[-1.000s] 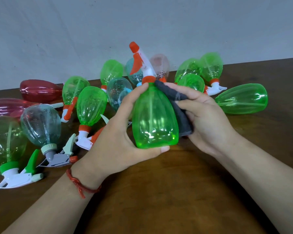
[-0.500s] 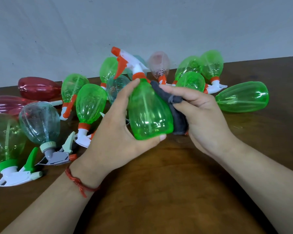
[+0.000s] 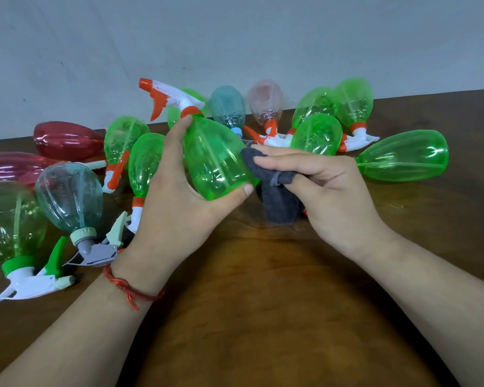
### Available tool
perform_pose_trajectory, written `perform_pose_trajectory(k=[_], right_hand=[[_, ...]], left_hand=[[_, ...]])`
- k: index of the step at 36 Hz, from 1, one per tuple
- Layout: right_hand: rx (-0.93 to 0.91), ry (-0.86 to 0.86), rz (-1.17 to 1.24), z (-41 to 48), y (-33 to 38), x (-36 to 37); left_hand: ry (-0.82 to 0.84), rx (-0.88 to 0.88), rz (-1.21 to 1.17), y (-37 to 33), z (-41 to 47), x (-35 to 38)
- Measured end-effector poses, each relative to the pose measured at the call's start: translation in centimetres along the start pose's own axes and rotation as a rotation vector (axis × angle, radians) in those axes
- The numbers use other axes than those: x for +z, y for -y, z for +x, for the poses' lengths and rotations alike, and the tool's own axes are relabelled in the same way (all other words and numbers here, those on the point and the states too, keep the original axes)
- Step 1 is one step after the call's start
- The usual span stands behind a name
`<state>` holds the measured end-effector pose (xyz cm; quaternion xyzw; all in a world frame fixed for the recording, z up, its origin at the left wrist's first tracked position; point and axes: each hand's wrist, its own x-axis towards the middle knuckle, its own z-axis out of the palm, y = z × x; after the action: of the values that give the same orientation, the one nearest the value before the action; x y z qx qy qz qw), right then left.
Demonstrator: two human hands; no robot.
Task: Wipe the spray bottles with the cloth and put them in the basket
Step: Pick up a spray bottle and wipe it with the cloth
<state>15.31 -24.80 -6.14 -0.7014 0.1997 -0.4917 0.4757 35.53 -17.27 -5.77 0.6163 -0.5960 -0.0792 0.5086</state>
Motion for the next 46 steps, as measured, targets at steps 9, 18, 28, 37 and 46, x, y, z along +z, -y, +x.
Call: perform_pose_trajectory(k=[9, 18, 28, 37, 46], right_hand=[[0.056, -0.06, 0.049, 0.3, -0.5, 0.2], [0.169, -0.111, 0.266, 1.0, 0.0, -0.2], [0.297, -0.147, 0.566, 0.9, 0.4, 0.0], [0.138, -0.145, 0.291, 0.9, -0.2, 0.0], [0.051, -0.051, 0.084, 0.4, -0.2, 0.2]], left_hand=[[0.135, 0.089, 0.038, -0.3, -0.5, 0.3], [0.267, 0.265, 0.072, -0.5, -0.6, 0.3], [0.361, 0.245, -0.111, 0.2, -0.4, 0.1], [0.211, 0.422, 0.106, 0.0, -0.2, 0.4], [0.121, 0.142, -0.033, 1.1, 0.0, 0.5]])
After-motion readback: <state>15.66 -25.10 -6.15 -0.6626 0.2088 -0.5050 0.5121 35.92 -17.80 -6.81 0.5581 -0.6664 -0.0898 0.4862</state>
